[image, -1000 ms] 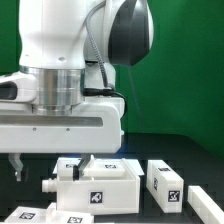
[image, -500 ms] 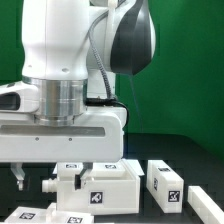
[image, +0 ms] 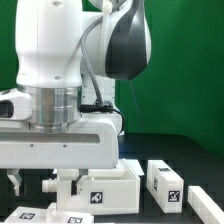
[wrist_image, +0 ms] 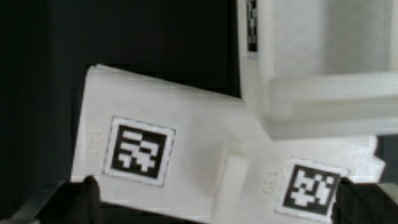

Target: Assemble cabinet

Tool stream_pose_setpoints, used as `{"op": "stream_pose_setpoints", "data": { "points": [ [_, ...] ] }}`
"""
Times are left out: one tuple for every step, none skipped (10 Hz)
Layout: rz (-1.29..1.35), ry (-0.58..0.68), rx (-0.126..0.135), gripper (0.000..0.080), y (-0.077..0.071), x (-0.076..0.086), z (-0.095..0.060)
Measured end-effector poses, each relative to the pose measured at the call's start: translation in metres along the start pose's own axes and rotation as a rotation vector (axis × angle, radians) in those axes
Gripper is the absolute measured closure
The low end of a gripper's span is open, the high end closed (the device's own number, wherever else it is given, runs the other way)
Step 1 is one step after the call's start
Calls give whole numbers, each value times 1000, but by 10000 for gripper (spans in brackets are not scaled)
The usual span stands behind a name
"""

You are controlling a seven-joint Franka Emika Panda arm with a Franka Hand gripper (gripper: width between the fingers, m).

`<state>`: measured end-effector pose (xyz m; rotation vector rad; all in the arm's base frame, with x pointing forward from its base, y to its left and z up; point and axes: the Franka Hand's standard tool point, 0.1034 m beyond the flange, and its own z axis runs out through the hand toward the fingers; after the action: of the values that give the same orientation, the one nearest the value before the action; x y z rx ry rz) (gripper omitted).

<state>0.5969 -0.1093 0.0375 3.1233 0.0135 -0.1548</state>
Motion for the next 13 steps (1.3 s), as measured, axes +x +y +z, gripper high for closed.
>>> {"op": "stream_pose_setpoints", "data": {
  "points": [
    [3,-8,0,150,0,-2,5],
    [4,-14,-1,150,-1,-3,9],
    [8,-20,-1,150,-4,-3,13],
    [5,-23,-2,150,-5,-2,17],
    [2,-24,-3,150,-7,-1,19],
    [-11,-23,-4,150,-8,1,20],
    [-27,-15,-6,150,-9,6,19],
    [-42,-7,-6,150,-10,11,17],
    [-41,-8,-5,150,-11,11,18],
    [-40,-11,-5,178,-10,10,19],
    [-39,-13,-5,311,-9,9,21],
    [-37,-15,-6,448,-8,8,21],
    [-36,-17,-7,448,-5,7,22]
  ]
}}
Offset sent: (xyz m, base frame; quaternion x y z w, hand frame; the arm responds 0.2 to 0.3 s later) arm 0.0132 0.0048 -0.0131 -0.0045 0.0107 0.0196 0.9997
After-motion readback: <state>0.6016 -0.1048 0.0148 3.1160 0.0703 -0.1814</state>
